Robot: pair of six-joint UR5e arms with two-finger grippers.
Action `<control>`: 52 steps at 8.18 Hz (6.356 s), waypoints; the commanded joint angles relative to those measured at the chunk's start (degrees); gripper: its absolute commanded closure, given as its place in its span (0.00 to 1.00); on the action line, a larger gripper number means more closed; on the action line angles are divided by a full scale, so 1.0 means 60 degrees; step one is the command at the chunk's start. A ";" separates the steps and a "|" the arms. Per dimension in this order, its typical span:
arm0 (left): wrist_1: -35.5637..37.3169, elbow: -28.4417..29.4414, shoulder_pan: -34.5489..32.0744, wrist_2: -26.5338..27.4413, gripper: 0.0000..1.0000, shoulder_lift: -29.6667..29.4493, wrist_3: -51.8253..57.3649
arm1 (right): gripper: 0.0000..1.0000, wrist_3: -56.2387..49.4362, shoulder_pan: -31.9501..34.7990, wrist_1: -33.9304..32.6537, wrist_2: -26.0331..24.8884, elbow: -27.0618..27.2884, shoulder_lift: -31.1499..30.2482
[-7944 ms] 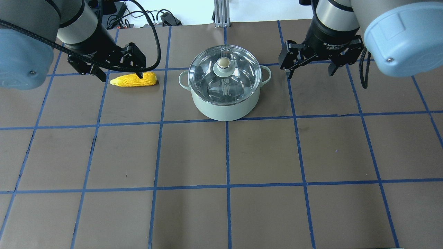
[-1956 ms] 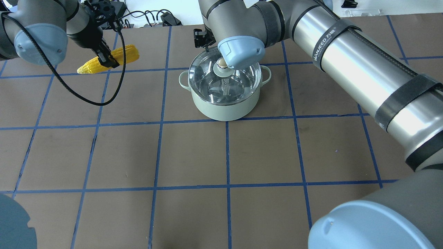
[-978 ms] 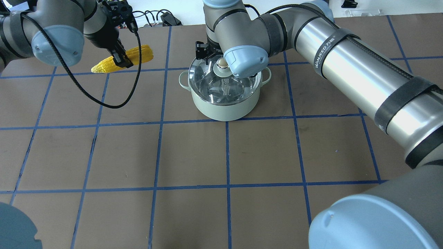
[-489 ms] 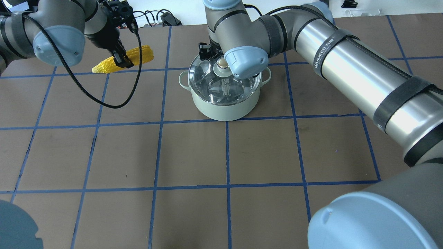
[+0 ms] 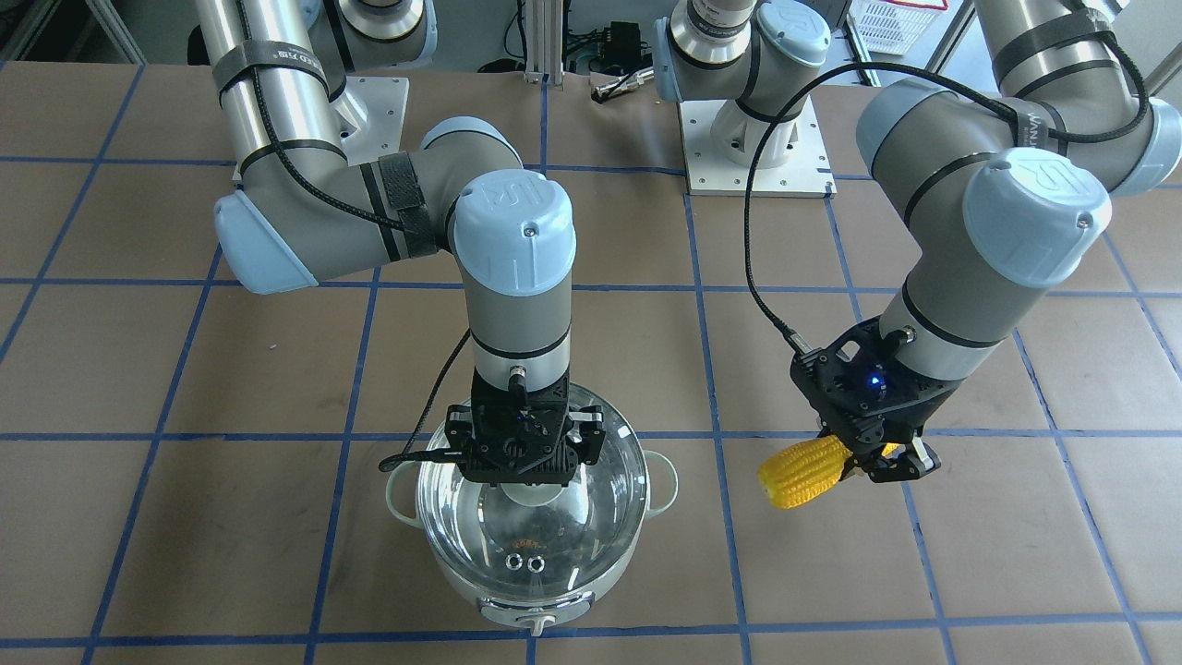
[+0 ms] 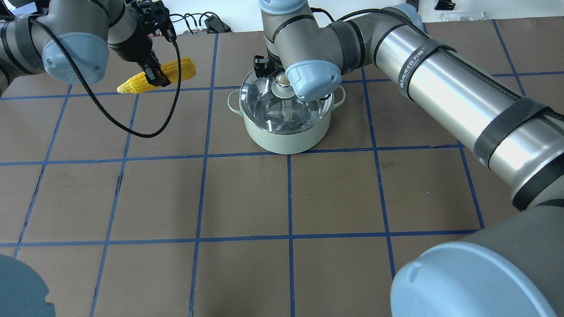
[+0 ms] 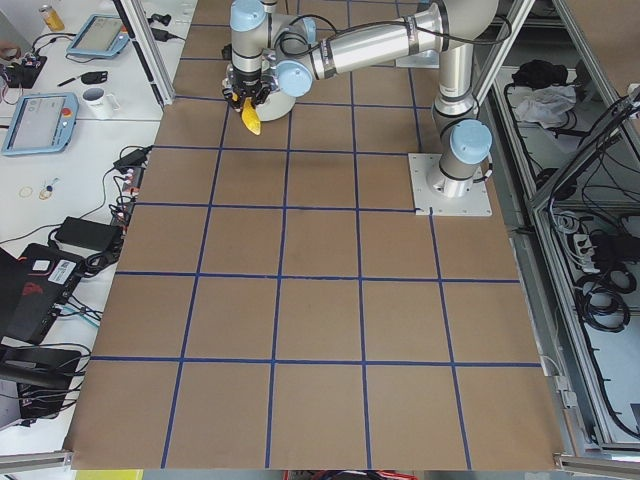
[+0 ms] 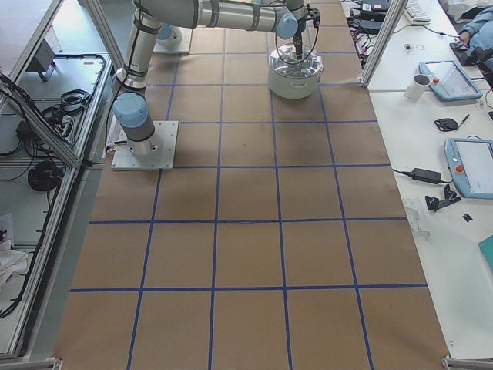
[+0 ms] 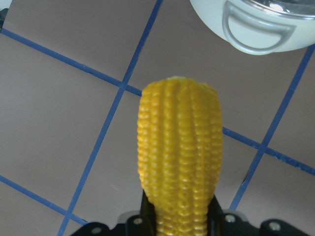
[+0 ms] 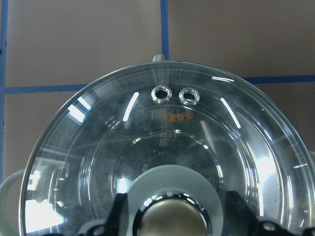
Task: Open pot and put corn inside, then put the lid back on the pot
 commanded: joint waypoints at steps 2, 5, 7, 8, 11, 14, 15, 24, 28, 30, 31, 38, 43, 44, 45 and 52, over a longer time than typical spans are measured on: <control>0.0006 0.0000 -0.0018 0.0000 1.00 -0.0006 -0.0055 | 0.39 0.0152 0.0000 0.0000 0.0048 -0.0058 0.0017; 0.0036 -0.0015 -0.0048 -0.0044 1.00 -0.0050 -0.0055 | 0.56 0.0312 0.0000 0.0000 0.0092 -0.0073 0.0017; 0.0036 0.0000 -0.0048 -0.0044 1.00 -0.0050 -0.0055 | 0.61 0.0562 0.0000 0.0000 0.0078 -0.0087 0.0002; 0.0036 0.0000 -0.0048 -0.0044 1.00 -0.0050 -0.0055 | 0.63 0.0476 -0.0015 0.0014 0.0034 -0.0131 -0.0085; 0.0036 0.0000 -0.0048 -0.0073 1.00 -0.0080 -0.0055 | 0.67 0.0226 -0.0218 0.0670 -0.0011 -0.0088 -0.1194; 0.1011 0.0044 -0.1024 0.0014 1.00 -0.0021 -0.0084 | 0.68 -0.0124 -0.0833 0.1811 0.0150 0.0088 -0.2193; 0.1553 0.0058 -0.1479 -0.0087 1.00 -0.0079 -0.0592 | 0.68 -0.0271 -0.0936 0.2208 0.0122 0.0175 -0.2326; 0.3507 0.0059 -0.3666 -0.0747 1.00 -0.1631 -0.0963 | 0.68 -0.3461 -0.3350 0.4333 0.0883 0.0718 -0.4214; 0.3536 0.0088 -0.3681 -0.0747 0.23 -0.1735 -0.1733 | 0.68 -0.3656 -0.3545 0.4204 0.0796 0.1026 -0.4422; 0.3536 0.0088 -0.3681 -0.0747 0.00 -0.1590 -0.1944 | 0.67 -0.3452 -0.3545 0.4466 0.0795 0.0968 -0.4727; 0.3536 0.0088 -0.3681 -0.0762 0.00 -0.1458 -0.2278 | 0.64 -0.3350 -0.3516 0.4424 0.0766 0.0721 -0.4729; 0.0071 0.0132 -0.3112 0.0126 0.00 0.0722 -0.6635 | 0.66 -0.3013 -0.2726 0.3414 0.0766 -0.0537 -0.2598; -0.2044 -0.0043 -0.1558 0.0293 0.00 0.2423 -0.9470 | 0.65 -0.1085 -0.0972 0.2068 0.0737 -0.0820 -0.1084; -0.2422 -0.0044 -0.1397 0.0409 0.00 0.2628 -1.0155 | 0.65 -0.0919 -0.0706 0.1964 0.0737 -0.0834 -0.0952; -0.2875 -0.0116 -0.1251 0.0874 0.00 0.2848 -1.0423 | 0.65 -0.0322 -0.0428 0.1832 0.0737 -0.0820 -0.0878; -0.3304 -0.0410 -0.1059 0.1128 0.00 0.2865 -1.0616 | 0.65 -0.0156 -0.0117 0.1040 0.0385 -0.0820 -0.0159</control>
